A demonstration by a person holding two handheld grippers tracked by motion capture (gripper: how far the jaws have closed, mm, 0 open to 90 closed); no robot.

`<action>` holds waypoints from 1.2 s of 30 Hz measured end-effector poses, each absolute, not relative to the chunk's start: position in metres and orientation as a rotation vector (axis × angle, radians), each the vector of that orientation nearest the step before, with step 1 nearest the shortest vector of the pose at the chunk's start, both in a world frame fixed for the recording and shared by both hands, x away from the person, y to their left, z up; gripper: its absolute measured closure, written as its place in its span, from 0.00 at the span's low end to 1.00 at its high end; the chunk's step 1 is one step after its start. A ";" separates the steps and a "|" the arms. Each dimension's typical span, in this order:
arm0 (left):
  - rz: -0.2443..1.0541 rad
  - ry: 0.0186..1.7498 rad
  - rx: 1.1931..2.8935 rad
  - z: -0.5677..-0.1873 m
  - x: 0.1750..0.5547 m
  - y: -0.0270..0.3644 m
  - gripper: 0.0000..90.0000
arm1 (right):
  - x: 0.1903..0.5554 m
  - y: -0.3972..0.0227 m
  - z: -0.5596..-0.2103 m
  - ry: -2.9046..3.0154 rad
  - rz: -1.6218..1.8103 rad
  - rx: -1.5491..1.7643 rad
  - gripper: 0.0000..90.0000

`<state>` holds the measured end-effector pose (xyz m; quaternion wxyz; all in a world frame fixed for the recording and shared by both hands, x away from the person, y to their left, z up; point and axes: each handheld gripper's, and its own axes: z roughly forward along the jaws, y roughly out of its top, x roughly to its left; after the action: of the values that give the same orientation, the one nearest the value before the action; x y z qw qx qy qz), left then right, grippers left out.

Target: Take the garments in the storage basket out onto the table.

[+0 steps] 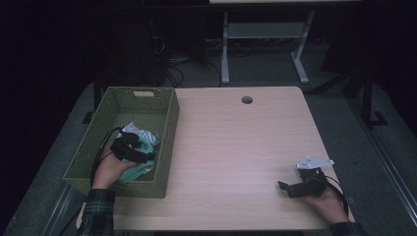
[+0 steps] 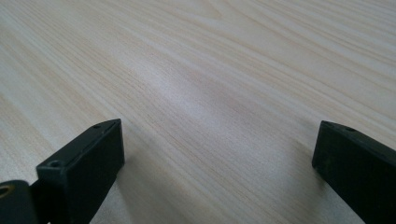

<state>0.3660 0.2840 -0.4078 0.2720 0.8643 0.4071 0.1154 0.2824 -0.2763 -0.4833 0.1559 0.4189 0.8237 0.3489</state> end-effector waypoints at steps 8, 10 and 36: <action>0.295 1.112 2.399 -0.414 0.368 0.280 0.23 | 0.282 -0.277 -0.483 2.361 1.006 1.206 0.02; 0.284 1.111 2.411 -0.415 0.369 0.279 0.23 | 0.282 -0.277 -0.483 2.362 1.006 1.205 0.02; 0.240 1.267 2.501 -0.421 0.375 0.280 0.81 | 0.282 -0.277 -0.483 2.362 1.003 1.203 0.02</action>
<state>0.3749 0.2798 -0.4212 0.1630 0.8769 0.4443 0.0841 0.2824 -0.2767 -0.4831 0.1530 0.4194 0.8236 0.3497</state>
